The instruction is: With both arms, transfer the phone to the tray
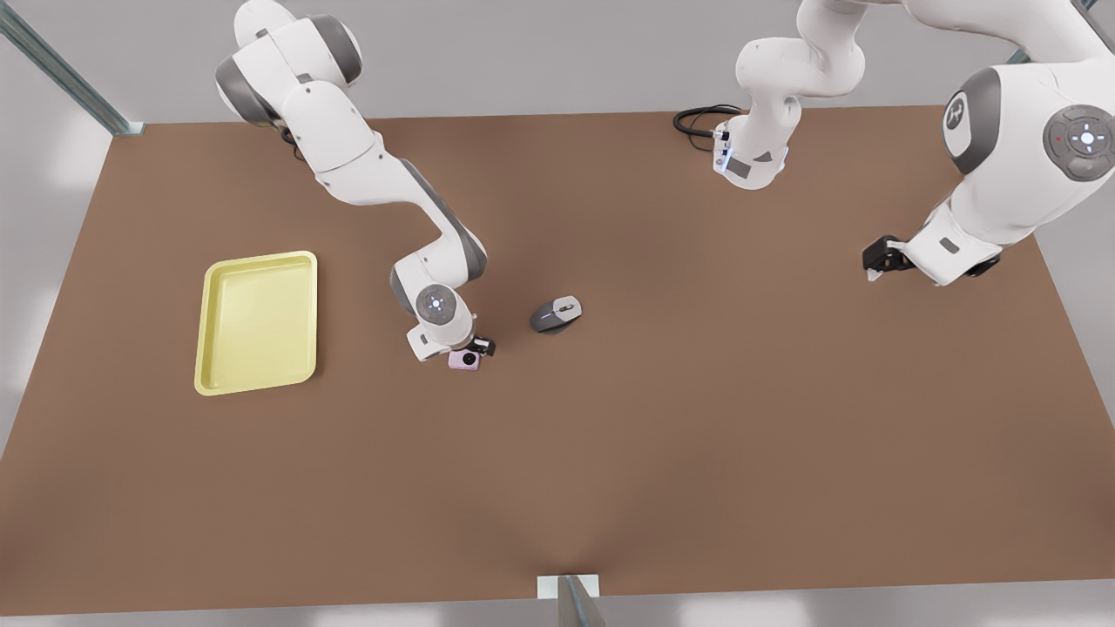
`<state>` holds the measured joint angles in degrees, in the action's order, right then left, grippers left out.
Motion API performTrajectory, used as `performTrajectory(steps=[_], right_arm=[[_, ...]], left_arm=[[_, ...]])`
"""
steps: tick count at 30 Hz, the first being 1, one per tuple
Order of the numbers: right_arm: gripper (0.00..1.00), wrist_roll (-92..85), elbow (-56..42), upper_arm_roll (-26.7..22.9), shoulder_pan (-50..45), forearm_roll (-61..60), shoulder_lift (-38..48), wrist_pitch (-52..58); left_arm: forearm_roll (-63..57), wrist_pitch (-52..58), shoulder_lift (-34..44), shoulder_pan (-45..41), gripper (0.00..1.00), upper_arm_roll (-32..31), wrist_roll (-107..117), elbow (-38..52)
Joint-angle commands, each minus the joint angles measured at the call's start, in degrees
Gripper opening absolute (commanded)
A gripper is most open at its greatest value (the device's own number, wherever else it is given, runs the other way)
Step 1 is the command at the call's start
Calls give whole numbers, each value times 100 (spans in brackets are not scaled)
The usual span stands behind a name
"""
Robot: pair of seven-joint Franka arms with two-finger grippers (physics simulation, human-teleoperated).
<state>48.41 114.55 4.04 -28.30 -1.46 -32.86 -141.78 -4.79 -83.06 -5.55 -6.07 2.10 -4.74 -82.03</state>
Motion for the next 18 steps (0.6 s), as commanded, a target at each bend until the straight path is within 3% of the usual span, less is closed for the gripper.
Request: performTrajectory(steps=[1,4,18], right_arm=[[100,125,-3,0,0,-3,7,-34],[93,116,-3,0,0,-3,-2,-34],[82,107,-20,9,0,146,-37,-34]], left_arm=[[4,9,-8,-17,100,1,-89,3],[4,17,-8,-17,100,1,-89,3],[4,61,1,-17,100,1,-89,3]])
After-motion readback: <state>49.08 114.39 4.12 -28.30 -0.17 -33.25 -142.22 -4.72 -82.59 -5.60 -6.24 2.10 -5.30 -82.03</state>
